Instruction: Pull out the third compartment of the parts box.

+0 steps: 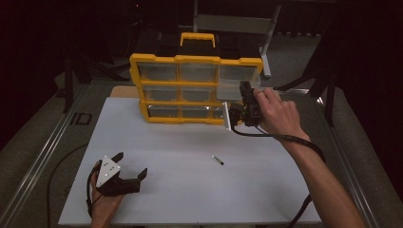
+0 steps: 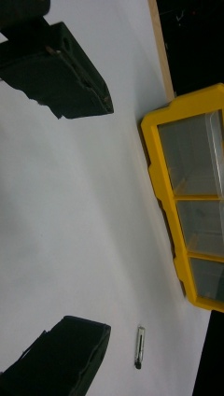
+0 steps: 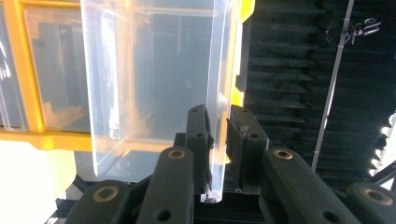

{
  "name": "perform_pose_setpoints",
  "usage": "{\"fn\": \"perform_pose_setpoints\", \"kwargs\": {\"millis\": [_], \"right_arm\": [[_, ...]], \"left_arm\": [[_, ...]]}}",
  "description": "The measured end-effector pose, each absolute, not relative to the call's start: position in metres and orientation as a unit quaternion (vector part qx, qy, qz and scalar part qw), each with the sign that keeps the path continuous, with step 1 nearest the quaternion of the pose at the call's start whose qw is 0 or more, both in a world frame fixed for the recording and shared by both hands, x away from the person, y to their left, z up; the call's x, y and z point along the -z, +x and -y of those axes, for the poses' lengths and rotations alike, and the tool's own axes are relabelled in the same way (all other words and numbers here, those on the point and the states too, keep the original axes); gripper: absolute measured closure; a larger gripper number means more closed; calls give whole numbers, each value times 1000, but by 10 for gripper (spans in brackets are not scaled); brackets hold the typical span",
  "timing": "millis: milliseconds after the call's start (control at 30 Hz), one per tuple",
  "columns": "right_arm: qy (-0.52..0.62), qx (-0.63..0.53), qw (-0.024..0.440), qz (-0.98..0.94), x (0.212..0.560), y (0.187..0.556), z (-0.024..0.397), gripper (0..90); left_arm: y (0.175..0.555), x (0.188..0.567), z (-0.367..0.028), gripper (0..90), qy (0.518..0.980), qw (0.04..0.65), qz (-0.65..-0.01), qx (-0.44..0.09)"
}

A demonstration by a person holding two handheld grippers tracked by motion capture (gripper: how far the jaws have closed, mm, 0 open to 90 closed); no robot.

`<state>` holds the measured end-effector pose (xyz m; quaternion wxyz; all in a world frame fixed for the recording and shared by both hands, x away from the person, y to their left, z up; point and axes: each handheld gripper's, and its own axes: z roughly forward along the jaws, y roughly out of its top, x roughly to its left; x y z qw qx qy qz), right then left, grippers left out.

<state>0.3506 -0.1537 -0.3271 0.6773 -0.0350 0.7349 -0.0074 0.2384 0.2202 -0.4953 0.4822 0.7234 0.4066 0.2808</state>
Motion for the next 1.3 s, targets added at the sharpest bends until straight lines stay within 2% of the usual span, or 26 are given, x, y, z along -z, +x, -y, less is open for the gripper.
{"fn": "perform_pose_setpoints", "kwargs": {"millis": [533, 1300], "right_arm": [[-47, 2, 677, -734, 327, 323, 152, 791], [-41, 8, 681, -731, 332, 329, 154, 784]], "left_arm": [[238, 495, -220, 2, 723, 482, -407, -280], [238, 495, -220, 2, 724, 481, -408, -281]]}}
